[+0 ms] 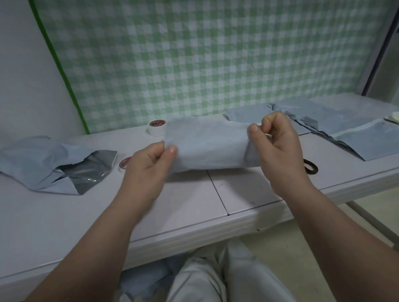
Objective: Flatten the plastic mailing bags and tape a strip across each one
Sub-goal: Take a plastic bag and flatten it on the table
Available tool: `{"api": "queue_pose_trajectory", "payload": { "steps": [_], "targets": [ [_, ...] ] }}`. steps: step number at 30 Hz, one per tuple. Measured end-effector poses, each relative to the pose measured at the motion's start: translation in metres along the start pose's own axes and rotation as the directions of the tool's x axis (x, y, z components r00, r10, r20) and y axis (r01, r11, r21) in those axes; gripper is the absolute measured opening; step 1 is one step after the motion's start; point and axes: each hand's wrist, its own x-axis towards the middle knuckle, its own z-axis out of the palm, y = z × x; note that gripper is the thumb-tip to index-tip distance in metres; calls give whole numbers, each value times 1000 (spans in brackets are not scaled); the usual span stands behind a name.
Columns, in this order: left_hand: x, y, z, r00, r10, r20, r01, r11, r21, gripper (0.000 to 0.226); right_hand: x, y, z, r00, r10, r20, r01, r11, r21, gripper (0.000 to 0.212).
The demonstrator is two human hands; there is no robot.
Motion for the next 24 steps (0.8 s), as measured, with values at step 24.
{"api": "queue_pose_trajectory", "payload": {
  "steps": [24],
  "targets": [
    [12,-23,13,992,-68,-110,104,922,372,29,18,45,14,976,208,58,-182,937,-297,33]
  ]
}}
